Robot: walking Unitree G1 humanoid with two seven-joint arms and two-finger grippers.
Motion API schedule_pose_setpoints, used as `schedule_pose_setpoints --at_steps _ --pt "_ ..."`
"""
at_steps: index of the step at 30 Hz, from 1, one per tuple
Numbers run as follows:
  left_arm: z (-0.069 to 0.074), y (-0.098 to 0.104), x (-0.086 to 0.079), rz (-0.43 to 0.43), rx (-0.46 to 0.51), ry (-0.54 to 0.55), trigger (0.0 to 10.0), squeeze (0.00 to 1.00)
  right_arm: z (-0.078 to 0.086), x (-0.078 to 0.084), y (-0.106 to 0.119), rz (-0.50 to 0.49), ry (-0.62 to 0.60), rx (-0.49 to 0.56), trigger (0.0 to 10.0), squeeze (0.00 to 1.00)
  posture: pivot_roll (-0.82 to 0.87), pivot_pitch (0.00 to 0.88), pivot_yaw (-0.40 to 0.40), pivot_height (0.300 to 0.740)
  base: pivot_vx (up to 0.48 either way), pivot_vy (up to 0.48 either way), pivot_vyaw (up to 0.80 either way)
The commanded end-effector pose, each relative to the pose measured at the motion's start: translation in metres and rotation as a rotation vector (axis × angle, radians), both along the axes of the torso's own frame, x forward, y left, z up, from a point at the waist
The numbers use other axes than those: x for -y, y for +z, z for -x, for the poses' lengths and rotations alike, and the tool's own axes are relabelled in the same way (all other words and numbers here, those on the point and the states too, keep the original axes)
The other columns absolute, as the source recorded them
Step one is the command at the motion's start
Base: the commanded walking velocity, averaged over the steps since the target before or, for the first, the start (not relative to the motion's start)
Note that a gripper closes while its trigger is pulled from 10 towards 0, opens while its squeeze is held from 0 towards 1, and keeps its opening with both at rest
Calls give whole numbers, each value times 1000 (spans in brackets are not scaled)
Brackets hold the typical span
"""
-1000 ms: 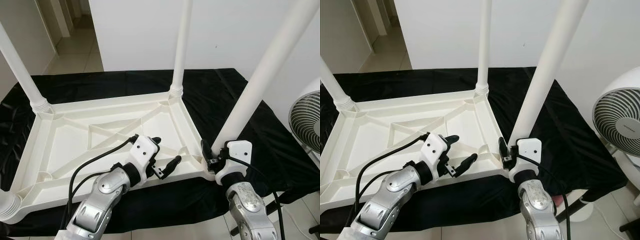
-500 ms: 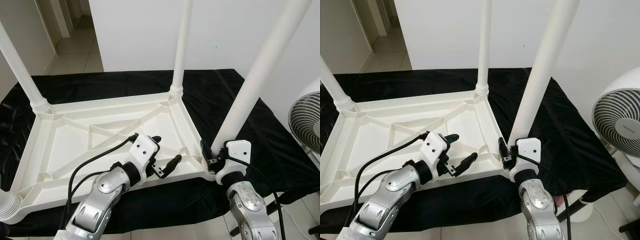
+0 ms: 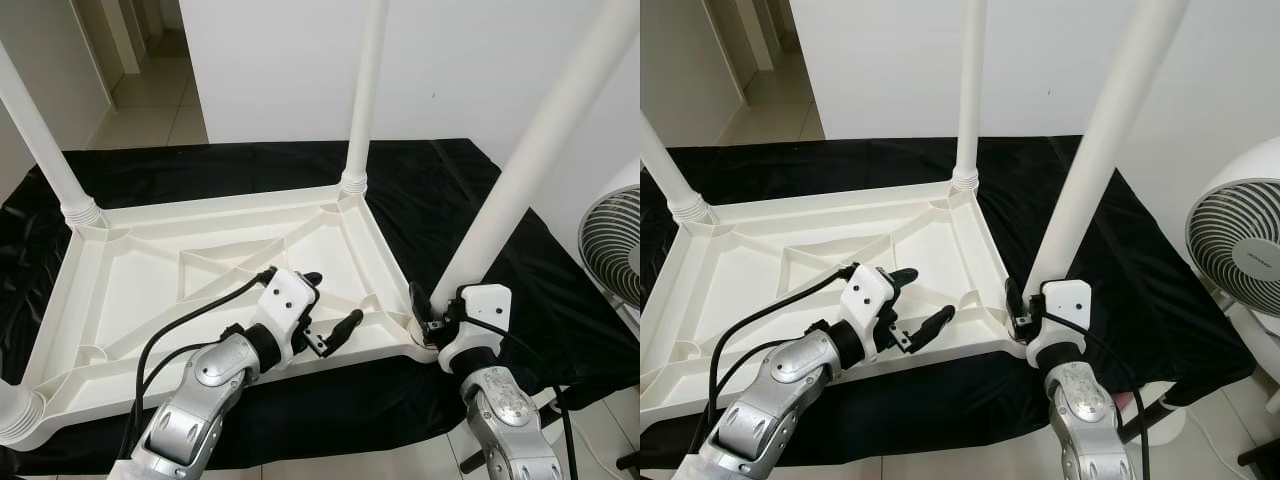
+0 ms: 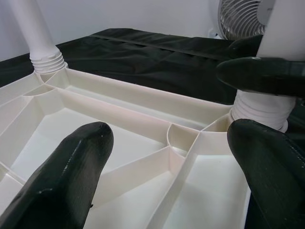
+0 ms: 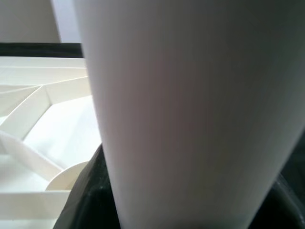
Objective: Building children table
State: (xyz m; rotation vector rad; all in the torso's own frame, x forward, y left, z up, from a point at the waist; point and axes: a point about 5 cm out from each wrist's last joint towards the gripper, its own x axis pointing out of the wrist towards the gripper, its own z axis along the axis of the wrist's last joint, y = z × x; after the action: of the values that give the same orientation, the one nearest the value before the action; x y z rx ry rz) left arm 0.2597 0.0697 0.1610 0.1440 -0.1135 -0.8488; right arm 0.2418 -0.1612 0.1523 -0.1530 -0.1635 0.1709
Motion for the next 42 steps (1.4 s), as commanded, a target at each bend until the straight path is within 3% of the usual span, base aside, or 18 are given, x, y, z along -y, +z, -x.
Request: schedule_pose_setpoints --at_steps 1,18,29,42 --pt "0 -1 -2 -11 -10 2 10000 0 2 -2 -10 26 23 -37 10000 0 -10 68 22 740 0 0 0" --pt "0 -1 -3 -15 -12 7 10000 0 1 15 -22 31 6 -67 10000 0 -6 72 28 740 0 0 0" --pt "-1 1 -3 -20 -6 6 10000 0 -11 16 -27 -83 29 -198 10000 0 -3 63 27 740 0 0 0" --pt "1 1 -3 -22 -4 5 10000 0 -14 20 -28 -229 -70 -233 10000 0 -3 54 23 740 0 0 0"
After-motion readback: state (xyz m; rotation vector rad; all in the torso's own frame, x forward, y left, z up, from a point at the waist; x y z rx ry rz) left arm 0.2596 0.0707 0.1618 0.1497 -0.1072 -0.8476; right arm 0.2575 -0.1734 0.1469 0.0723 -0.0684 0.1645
